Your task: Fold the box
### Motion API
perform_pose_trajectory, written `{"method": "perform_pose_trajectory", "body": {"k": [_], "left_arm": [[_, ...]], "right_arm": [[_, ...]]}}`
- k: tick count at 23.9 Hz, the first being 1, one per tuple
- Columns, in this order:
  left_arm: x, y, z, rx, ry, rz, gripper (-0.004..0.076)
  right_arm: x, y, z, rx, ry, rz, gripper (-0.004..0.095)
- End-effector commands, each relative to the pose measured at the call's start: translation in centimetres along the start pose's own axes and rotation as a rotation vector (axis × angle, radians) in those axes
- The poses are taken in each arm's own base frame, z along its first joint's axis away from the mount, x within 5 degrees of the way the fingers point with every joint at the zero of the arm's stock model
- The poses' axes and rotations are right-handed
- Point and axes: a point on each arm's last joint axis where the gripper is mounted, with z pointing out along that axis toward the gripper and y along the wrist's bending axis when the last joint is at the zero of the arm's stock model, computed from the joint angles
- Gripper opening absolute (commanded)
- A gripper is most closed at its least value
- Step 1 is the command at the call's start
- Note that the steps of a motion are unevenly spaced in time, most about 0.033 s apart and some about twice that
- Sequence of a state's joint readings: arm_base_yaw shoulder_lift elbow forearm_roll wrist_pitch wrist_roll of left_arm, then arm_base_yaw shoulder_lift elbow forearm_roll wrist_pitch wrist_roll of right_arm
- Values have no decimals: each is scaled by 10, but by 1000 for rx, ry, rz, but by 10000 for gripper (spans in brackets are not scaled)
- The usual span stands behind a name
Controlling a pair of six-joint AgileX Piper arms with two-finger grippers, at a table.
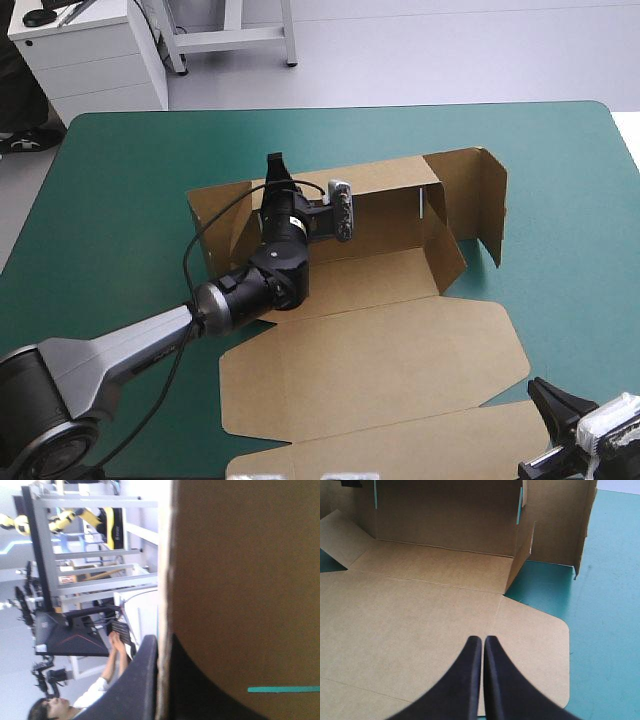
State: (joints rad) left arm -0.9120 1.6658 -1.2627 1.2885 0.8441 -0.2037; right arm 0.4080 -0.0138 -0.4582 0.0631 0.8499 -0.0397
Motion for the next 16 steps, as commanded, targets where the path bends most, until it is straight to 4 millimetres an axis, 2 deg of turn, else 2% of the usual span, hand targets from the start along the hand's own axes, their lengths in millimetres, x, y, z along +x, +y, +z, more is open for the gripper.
{"method": "perform_pose_trajectory", "body": {"k": [1, 5, 7, 10, 16], "left_arm": [[-5, 11, -22, -199, -70, 16, -10], [-11, -26, -31, -217, -137, 123, -10], [-9, -41, -46, -243, -213, 146, -10], [-3, -43, -54, -242, -236, 141, -10], [5, -30, -64, -267, -236, 97, -10]], "right_arm": [[-11, 1, -9, 3, -116, 2, -1], [-11, 1, -9, 3, -116, 2, -1], [-11, 1, -9, 3, -116, 2, -1], [-11, 1, -9, 3, -116, 2, -1], [-11, 1, -9, 3, -116, 2, -1]]}}
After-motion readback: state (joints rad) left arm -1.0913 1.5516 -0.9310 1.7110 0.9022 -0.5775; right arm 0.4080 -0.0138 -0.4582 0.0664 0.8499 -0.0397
